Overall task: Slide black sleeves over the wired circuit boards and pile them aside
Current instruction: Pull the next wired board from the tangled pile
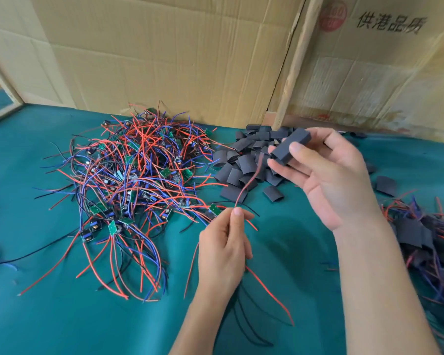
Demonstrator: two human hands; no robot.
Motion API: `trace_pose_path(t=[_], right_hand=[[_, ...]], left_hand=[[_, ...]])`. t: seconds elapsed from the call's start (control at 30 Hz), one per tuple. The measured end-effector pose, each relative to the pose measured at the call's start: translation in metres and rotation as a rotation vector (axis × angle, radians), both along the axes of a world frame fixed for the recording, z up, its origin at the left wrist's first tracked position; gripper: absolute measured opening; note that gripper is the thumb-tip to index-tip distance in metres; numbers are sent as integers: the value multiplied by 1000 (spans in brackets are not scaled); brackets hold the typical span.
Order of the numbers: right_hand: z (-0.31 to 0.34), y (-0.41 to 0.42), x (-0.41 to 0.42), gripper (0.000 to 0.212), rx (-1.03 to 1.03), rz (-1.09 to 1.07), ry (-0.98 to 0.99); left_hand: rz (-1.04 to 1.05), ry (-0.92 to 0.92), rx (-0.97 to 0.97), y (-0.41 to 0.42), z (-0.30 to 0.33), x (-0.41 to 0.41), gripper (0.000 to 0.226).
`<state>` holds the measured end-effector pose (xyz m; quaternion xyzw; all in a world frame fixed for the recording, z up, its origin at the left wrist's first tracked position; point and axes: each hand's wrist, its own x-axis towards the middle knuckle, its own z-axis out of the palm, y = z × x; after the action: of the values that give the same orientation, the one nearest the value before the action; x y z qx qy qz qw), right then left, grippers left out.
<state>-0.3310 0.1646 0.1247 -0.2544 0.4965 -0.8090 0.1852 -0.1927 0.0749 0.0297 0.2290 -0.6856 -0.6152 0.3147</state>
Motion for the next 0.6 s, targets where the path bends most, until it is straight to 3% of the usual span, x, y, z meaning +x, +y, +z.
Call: trace_pose_path(t=[0.1,0.2,0.27,0.33,0.5,0.6], right_hand=[[6,0,2,20,56,42,44],[-4,1,1,19,507,5,100],[-16,-1,3,14,862,121,155],[-23,-4,7,16,1011,253,145],[-21,-13,12,16,889,308,162],[-16,-20,17,15,562,247,90]], left_hand=[[20,-1,42,0,-1,-2,29],[24,31,155,0,0,-3,24],[25,45,172,0,1,-4,23],[44,54,176,-1,1,-4,22],[101,60,208,-3,2,-5,28],[122,47,203,-3,0,-5,33]])
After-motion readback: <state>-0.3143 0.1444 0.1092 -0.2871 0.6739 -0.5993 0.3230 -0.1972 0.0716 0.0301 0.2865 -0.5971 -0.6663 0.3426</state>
